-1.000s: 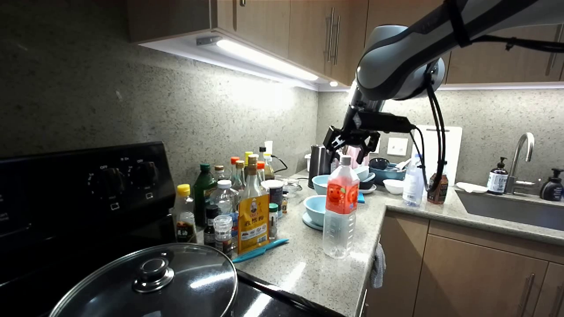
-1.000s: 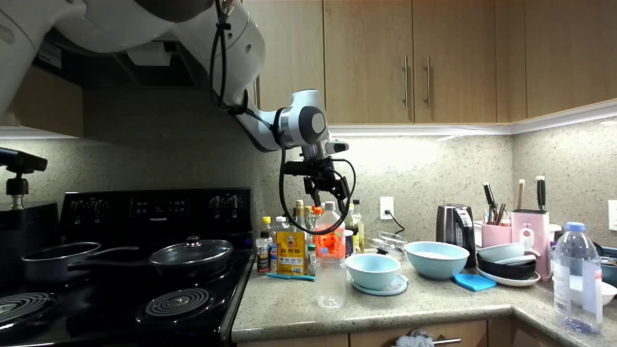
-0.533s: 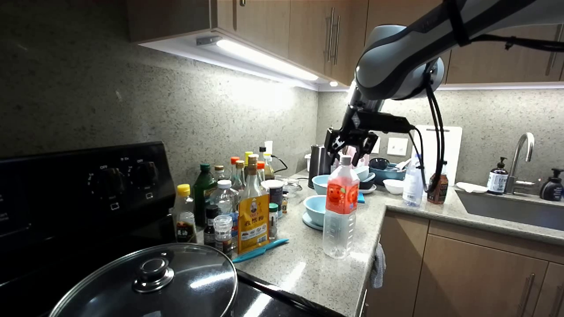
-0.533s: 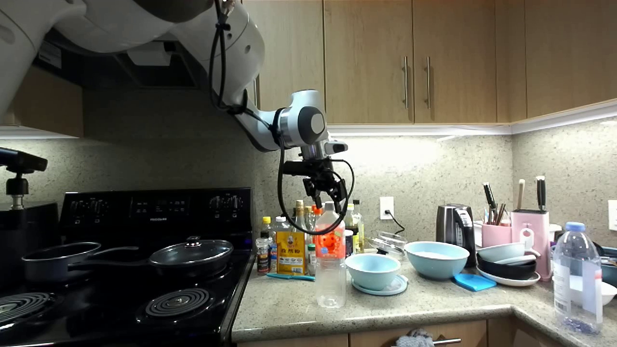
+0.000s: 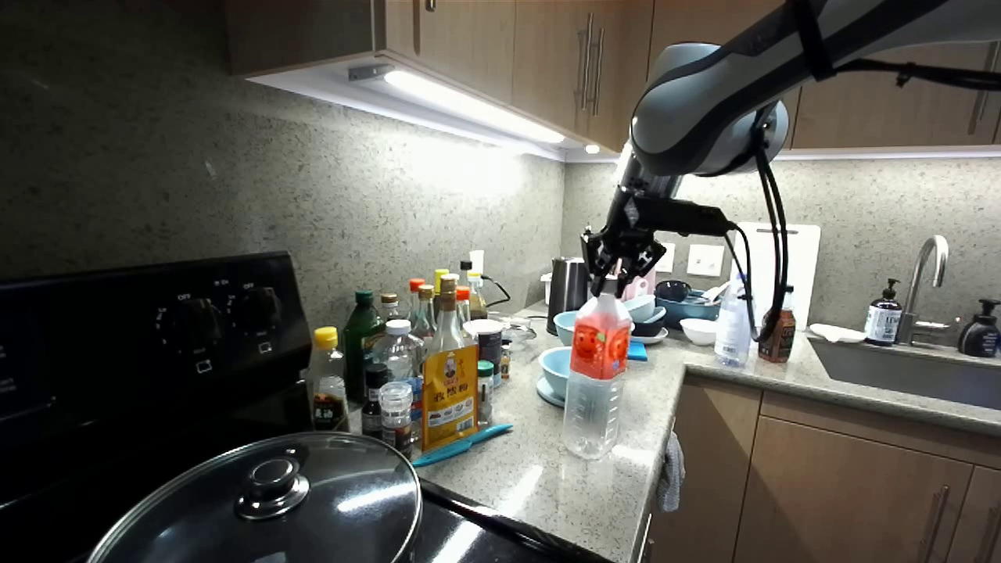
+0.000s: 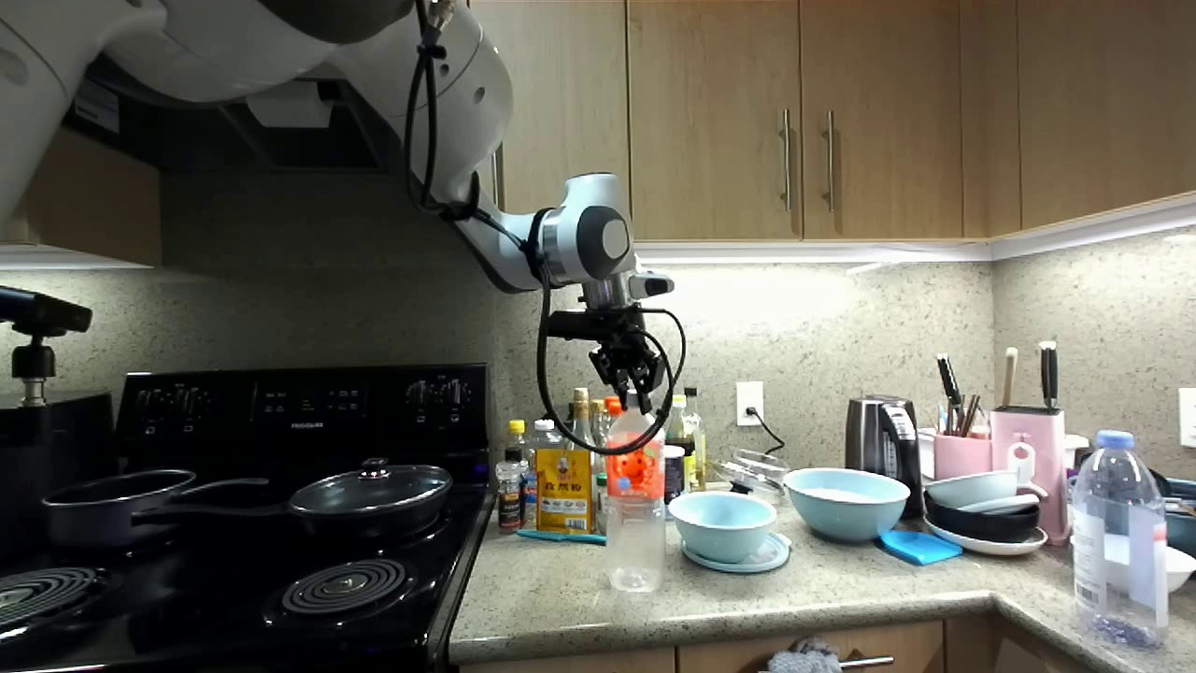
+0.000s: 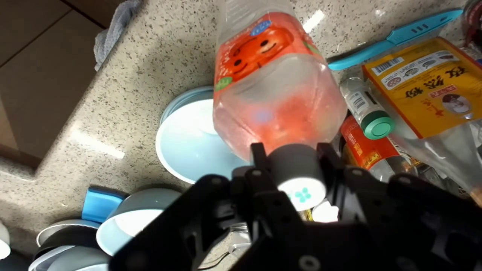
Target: Pick up the bottle from the counter and put it on the floor
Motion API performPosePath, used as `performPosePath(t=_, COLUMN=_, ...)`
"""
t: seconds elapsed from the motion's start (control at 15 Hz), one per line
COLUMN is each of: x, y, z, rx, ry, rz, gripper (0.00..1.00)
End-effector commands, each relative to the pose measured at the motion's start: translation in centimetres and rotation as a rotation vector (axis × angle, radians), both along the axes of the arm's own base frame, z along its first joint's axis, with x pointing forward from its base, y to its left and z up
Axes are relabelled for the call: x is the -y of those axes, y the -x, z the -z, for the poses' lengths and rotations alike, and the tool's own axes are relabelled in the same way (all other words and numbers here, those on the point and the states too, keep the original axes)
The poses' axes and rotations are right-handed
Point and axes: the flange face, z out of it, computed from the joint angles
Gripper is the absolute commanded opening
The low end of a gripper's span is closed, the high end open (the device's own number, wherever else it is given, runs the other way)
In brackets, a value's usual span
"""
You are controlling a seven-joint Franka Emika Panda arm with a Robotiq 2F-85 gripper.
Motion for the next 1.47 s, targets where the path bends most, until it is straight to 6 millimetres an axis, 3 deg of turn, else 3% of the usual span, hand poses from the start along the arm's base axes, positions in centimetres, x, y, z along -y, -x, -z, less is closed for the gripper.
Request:
performPosePath(t=0.0, x=0.2, y=0.2, z=0.0, rx=-0.011, ry=-0.024, rz=-0.016, gripper=0.12)
performPosePath(t=0.33, x=0.6, y=1.2, z=0.1, rx=-0.066, ry=-0.032, rz=0.018, gripper=0.12)
performPosePath(t=1.0, x=3.5, y=4.4, z=-0.7, rx=-0.108, ry=-0.076, rz=0.189, gripper=0.12)
performPosePath(t=1.4, x=3.9, y=5.7, z=-0.8, rx=-0.117, ry=-0.089, rz=0.224, gripper=0.12)
